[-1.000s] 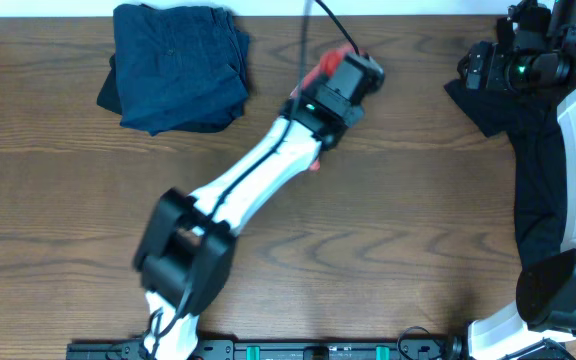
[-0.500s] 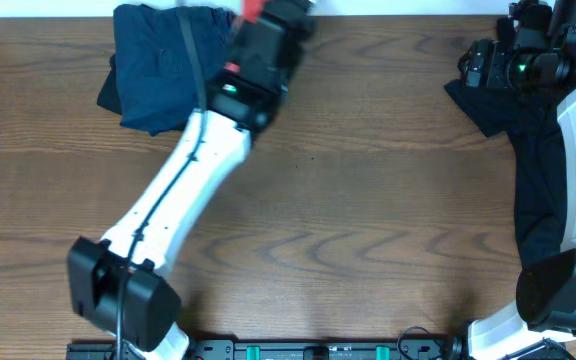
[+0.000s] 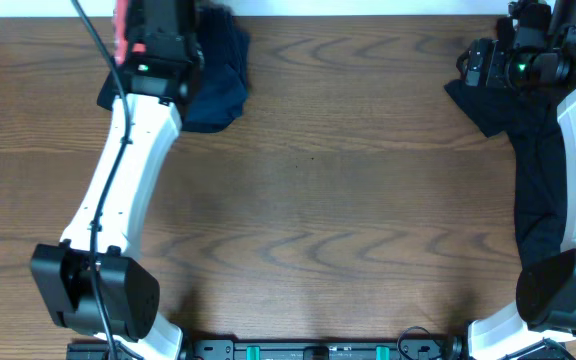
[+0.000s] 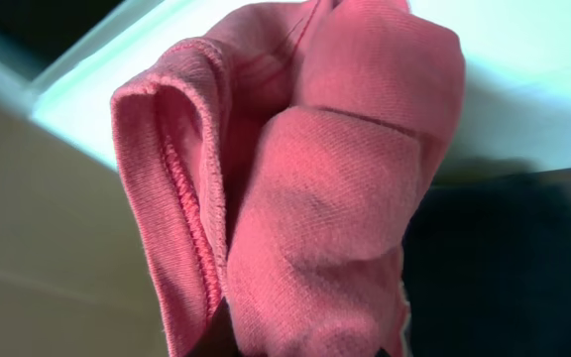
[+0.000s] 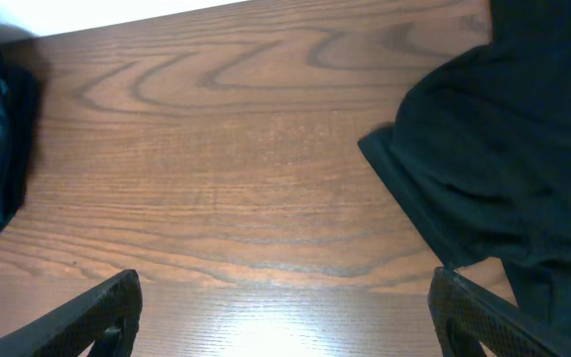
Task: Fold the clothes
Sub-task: 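Lift and carry the red shirt to the navy stack at top left, then lower the red shirt onto the navy stack and adjust with left gripper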
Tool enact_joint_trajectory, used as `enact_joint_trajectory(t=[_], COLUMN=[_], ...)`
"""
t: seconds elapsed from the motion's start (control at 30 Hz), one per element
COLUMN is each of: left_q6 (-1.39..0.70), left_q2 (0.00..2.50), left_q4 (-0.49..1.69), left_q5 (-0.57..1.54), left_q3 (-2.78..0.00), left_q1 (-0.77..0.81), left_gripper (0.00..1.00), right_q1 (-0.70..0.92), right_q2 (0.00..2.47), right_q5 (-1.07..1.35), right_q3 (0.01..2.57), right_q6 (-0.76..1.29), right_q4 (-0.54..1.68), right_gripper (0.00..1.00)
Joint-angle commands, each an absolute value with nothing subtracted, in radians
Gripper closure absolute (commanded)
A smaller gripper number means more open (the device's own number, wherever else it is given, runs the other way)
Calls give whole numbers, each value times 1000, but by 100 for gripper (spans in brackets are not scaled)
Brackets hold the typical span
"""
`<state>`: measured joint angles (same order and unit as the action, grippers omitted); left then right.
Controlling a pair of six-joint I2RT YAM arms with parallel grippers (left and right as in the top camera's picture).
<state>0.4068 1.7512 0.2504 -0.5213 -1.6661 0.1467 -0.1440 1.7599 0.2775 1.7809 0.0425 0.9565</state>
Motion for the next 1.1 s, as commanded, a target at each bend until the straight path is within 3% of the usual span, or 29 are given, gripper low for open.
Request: enact_joint_trajectory(t=[0.0, 0.5, 1.07], left_q6=[456, 430, 106], left_q2=[1757, 2013, 2173], left_q4=[233, 120, -89], left_q5=[-588, -620, -502], left_q3=[-1676, -1676, -1676], left_q1=[77, 72, 193], left_gripper=[94, 94, 94], right_q1=[-136, -136, -135], right_q2=[1757, 1758, 1758], right_q5=[289, 288, 296], right_q3=[1786, 1786, 1786], right_q6=[44, 25, 25], right_q4=[957, 988, 975], right_gripper=[10, 11, 12])
